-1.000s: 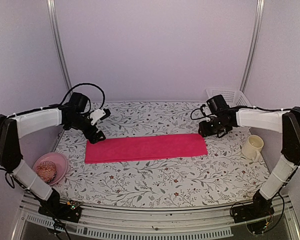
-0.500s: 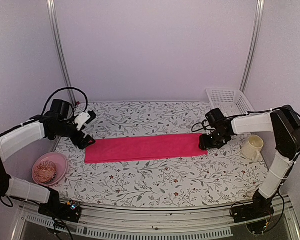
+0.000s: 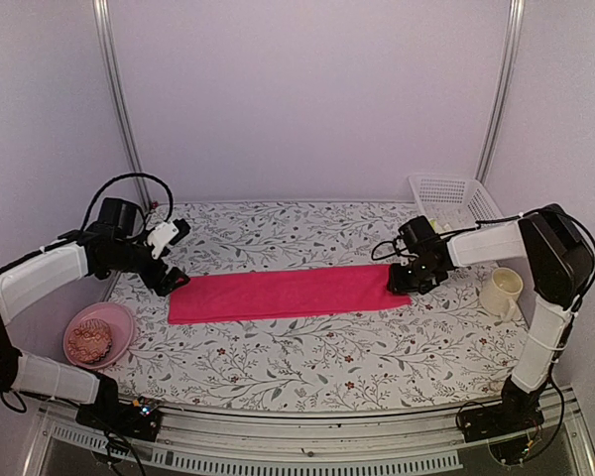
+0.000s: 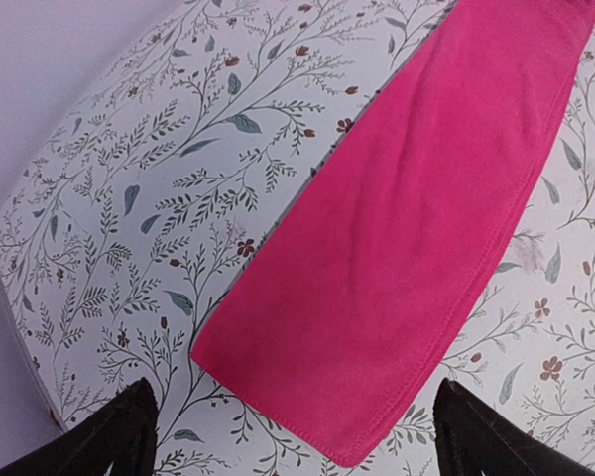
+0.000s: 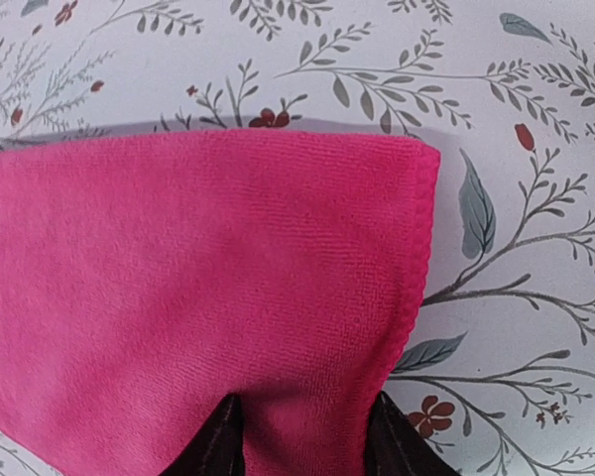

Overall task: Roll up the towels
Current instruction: Pick up the towel from the center of the board, then fold the towel at the center of the board.

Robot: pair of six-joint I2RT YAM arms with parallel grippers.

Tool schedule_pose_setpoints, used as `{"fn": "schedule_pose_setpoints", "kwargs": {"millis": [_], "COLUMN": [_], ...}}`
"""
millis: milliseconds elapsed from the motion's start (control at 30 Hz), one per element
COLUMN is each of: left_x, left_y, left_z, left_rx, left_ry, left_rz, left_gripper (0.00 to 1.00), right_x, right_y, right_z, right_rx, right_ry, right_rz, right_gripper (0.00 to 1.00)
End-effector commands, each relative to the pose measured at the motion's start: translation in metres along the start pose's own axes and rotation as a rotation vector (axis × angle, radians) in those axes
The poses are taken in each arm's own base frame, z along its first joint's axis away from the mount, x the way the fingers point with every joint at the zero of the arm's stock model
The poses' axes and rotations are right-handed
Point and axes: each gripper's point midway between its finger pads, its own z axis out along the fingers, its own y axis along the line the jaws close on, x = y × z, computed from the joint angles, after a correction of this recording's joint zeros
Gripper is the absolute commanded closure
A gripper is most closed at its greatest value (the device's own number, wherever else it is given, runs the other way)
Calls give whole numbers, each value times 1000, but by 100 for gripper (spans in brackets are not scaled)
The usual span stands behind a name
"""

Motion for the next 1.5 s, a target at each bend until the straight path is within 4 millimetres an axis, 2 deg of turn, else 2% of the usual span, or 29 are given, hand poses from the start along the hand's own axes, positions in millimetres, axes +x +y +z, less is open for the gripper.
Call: {"fn": "schedule_pose_setpoints", "kwargs": {"millis": [0, 167, 200, 333, 467, 800, 867, 967, 1033, 1167, 1267, 1467], "left_x": [-2, -2, -2, -1, 0, 1, 2, 2, 2, 5, 8, 11], "left_y": [3, 3, 3, 3, 4, 6, 5, 3, 3, 4, 4, 6], "left_z": [-5, -6, -6, -7, -8, -8, -8, -9, -8, -5, -2, 0], "left_rx": [-21, -27, -27, -30, -37, -39, -37, -32, -31, -25, -23, -25], "left_ry": [-29, -34, -35, -35, -31, -32, -30, -34, -33, -21, -8, 0], "left_rz": [-2, -1, -1, -1, -1, -5, -5, -4, -4, -10, -17, -25], "left_gripper": [3, 3, 3, 3, 3, 3, 3, 3, 3, 3, 3, 3], "right_x": [35, 33, 31, 20, 6, -23, -29, -41, -49, -66, -73, -73], "right_y": [2, 0, -1, -7, -20, -67, -69, -44, -18, 42, 91, 165], "right_z": [23, 20, 18, 3, -25, -125, -144, -166, -175, -182, -176, -139], "right_rx": [4, 17, 23, 51, 47, 53, 35, -95, -173, -313, -392, -484], "right_ry": [118, 112, 105, 66, 4, -199, -243, -287, -306, -321, -304, -234], "right_rz": [14, 20, 21, 16, 34, 111, 102, 57, 9, -87, -154, -247], "right_gripper": [64, 94, 97, 98, 98, 98, 98, 98, 98, 98, 98, 98]}}
